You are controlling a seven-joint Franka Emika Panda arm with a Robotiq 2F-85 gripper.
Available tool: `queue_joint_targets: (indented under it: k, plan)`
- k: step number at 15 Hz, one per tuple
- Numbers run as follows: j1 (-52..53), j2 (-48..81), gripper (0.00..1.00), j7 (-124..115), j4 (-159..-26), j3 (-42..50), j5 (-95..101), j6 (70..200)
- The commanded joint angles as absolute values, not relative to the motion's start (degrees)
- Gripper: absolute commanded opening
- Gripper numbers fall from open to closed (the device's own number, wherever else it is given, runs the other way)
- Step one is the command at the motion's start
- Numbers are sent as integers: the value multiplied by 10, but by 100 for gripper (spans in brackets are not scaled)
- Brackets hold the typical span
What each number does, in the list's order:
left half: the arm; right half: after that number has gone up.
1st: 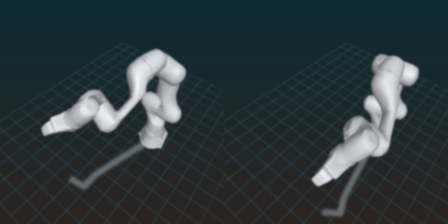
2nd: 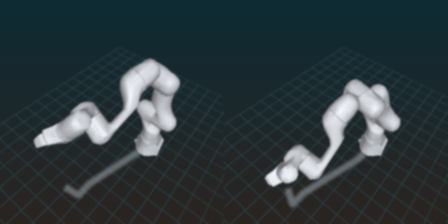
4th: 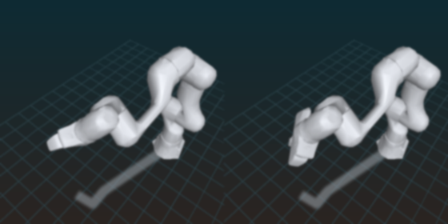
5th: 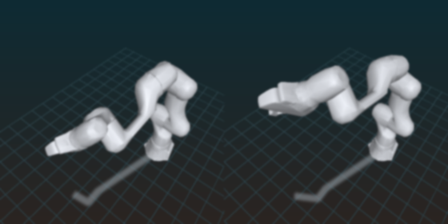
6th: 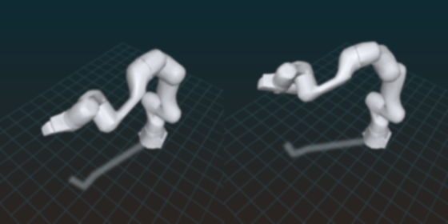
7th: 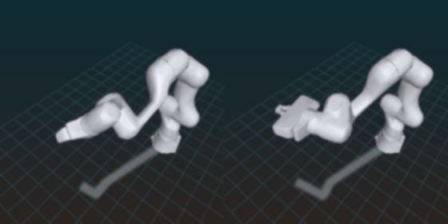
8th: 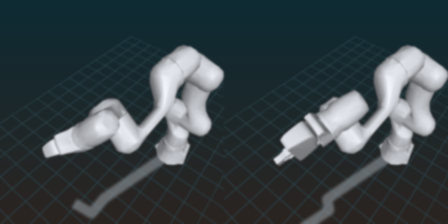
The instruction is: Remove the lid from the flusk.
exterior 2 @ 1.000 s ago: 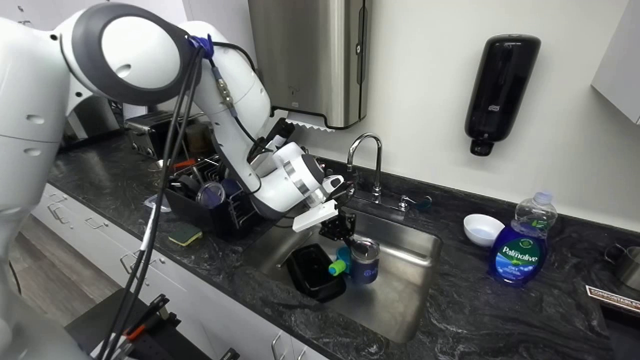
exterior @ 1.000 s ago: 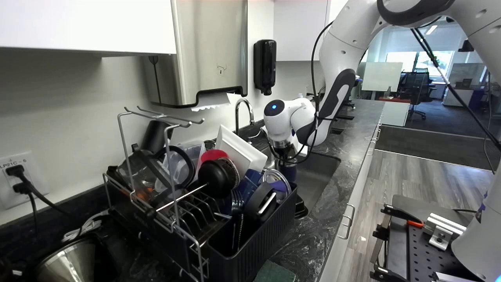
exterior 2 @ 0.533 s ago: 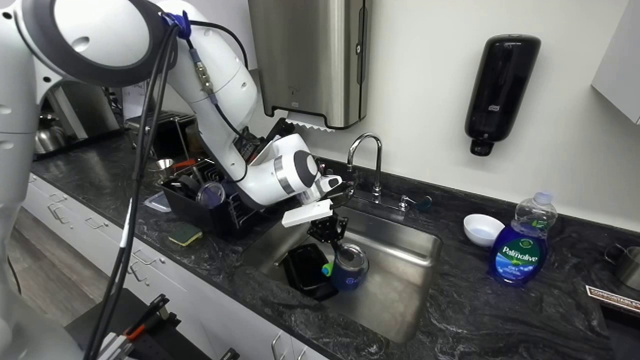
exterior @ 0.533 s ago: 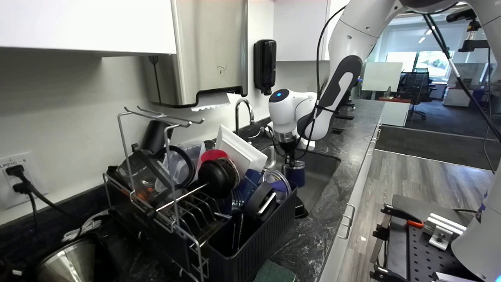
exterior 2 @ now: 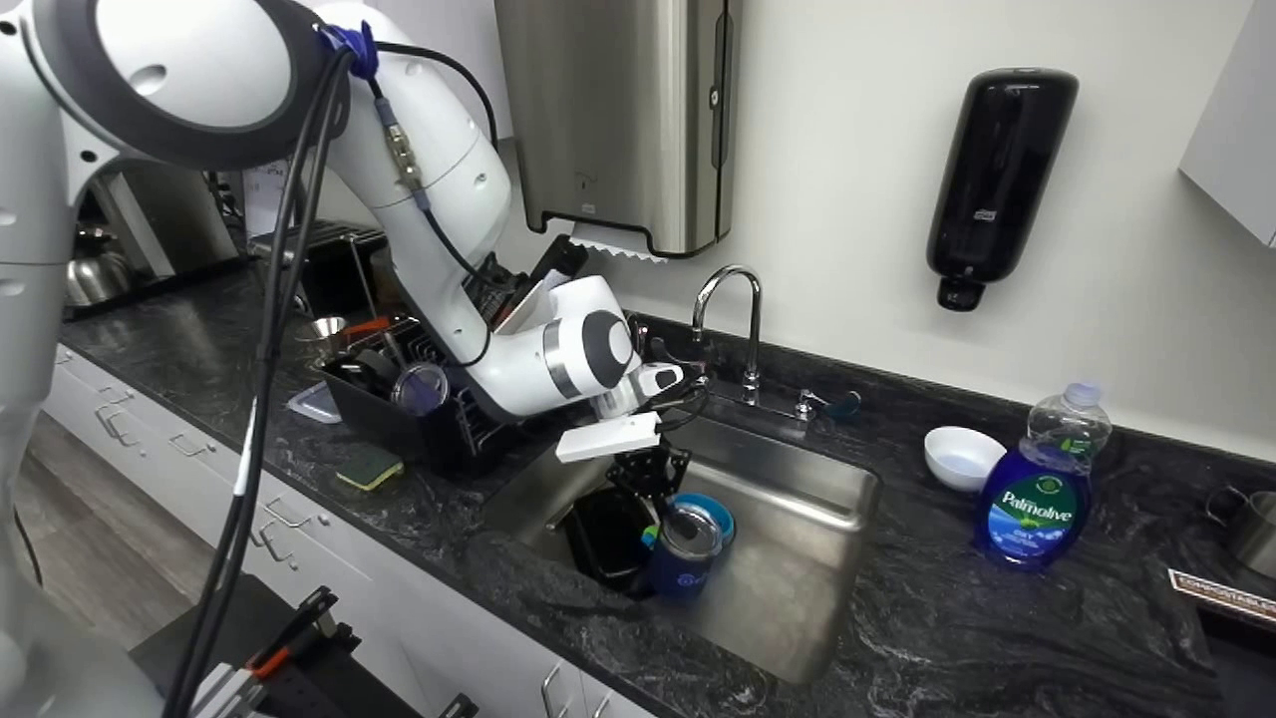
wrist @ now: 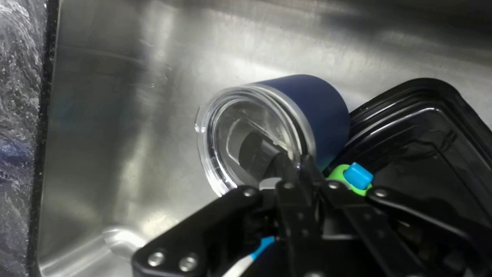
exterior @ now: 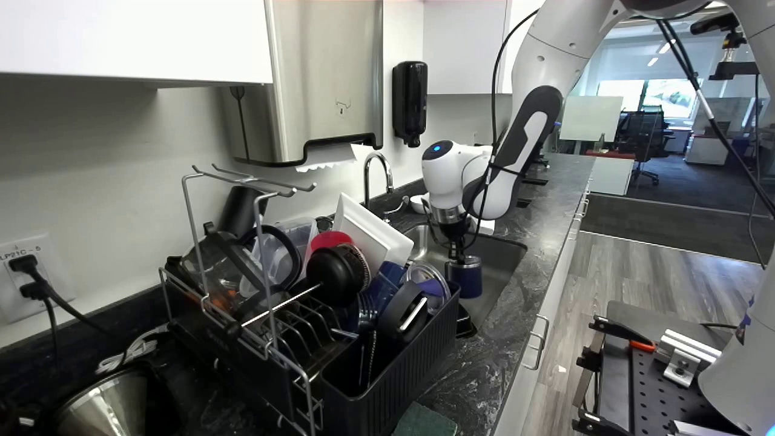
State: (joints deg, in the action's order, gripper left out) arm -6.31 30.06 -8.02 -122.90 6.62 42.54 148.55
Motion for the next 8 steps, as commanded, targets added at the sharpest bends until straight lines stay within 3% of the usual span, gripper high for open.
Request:
queue_joint_targets:
  k: [1,8]
  plan:
    - [-48,264,2,-57,-1270,82,417,1488]
    - [-42,211,2,-53,-1346,86,429,1487]
